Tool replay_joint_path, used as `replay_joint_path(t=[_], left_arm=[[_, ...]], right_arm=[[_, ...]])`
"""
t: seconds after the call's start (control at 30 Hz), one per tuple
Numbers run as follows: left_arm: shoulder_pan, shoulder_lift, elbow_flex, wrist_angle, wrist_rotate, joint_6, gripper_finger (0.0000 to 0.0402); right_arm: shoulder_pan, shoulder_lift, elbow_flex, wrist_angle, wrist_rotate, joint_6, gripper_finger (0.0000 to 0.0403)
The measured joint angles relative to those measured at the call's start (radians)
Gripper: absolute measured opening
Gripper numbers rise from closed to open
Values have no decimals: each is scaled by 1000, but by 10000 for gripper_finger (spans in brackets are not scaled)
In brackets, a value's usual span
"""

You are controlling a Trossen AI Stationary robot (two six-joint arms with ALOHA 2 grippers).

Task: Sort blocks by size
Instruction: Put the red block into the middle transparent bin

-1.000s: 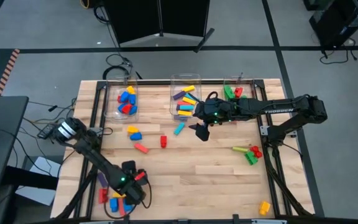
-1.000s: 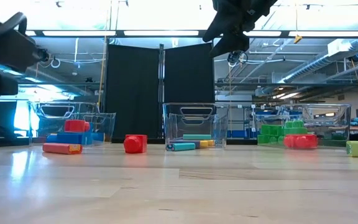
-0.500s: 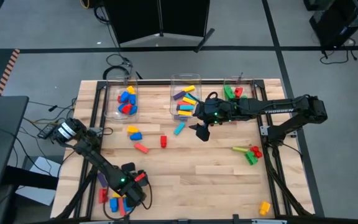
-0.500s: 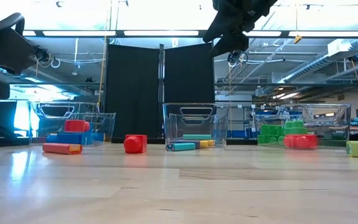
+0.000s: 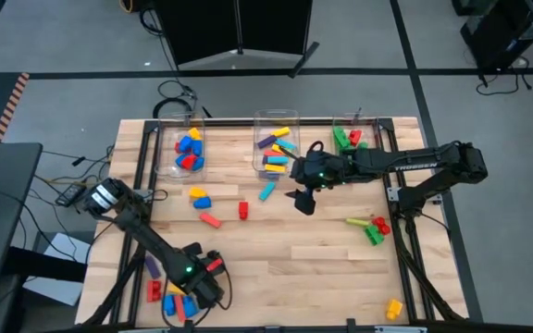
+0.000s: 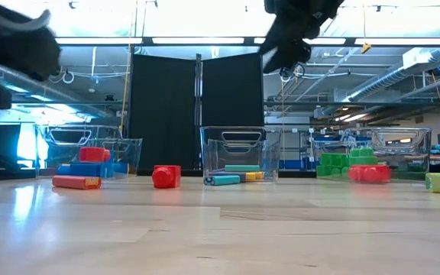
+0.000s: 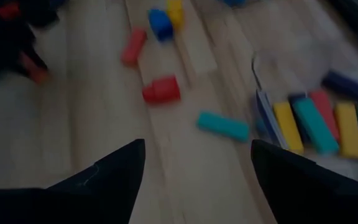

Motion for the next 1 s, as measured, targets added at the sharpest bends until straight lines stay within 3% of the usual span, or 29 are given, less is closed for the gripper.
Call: replay_joint_path(t=[0.1, 0.27, 0.57, 0.8, 0.9, 1.0], left_arm=[[30, 0, 17, 20, 10, -17, 102], [101, -2, 48, 21, 17, 7, 102], [269, -30, 97, 17, 9, 270, 102], [509, -114, 97, 17, -2, 487, 102], [633, -142, 97, 42, -1, 512, 109], [759, -156, 124, 51, 22, 515, 125]], right_arm=[[0, 0, -10, -71, 0, -14, 301], [0, -43, -140, -26, 0, 2, 300], [6, -340, -493, 97, 3, 183, 304], [66, -598, -639, 92, 10, 294, 302], [109, -653, -667, 80, 18, 318, 304], [168, -667, -670, 3, 98, 341, 305]])
